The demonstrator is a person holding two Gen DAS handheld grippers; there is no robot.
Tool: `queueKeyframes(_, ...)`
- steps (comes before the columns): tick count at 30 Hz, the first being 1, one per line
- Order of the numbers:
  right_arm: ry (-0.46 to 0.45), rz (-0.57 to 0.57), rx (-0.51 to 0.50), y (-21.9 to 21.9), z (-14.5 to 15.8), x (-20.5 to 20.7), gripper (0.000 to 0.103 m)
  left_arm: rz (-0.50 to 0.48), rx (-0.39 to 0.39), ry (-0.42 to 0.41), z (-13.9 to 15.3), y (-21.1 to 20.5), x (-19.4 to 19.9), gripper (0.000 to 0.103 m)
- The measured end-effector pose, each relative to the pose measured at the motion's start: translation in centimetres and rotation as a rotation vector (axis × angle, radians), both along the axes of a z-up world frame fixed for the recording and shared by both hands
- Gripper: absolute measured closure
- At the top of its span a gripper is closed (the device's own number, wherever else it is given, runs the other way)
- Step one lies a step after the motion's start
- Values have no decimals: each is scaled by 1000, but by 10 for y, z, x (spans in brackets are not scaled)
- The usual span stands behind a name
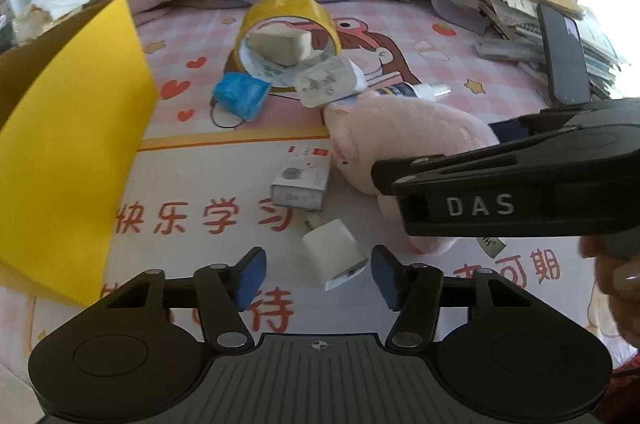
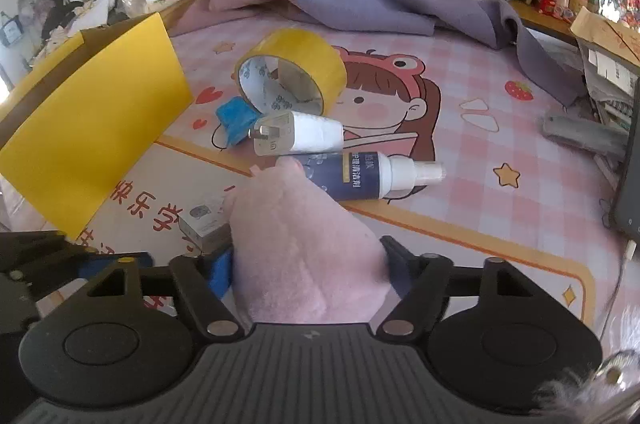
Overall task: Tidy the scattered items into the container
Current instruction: 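Grasp the pink plush pig with the right gripper while the left gripper grasps a white charger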
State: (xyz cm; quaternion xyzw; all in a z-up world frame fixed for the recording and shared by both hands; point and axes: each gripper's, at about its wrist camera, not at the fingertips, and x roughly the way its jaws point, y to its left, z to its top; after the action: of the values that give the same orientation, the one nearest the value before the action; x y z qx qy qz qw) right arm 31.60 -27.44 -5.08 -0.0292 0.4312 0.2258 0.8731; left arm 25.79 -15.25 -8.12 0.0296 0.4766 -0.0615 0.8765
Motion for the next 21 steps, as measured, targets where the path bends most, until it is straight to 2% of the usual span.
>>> queueKeyframes(2,-4,-12,-12,-5,2,0,37,-6,9,7,-2,-4,3,63)
queueKeyframes(4,-1,-23,-25,-11,2,-1,37,-3,8,13,-4,-5,4,67)
queueKeyframes(11,4,36,-64,-7,-4,0,29,-5,13,5,-5,-6,5,69)
queueKeyframes(17,-3,35,-58,-10,-3,-2,39,15,-5,-6,3,-1,-1,70)
queueKeyframes(21,-21,23,-32,-13,7,-10,40,24,-25,-44,17,3,-9,70)
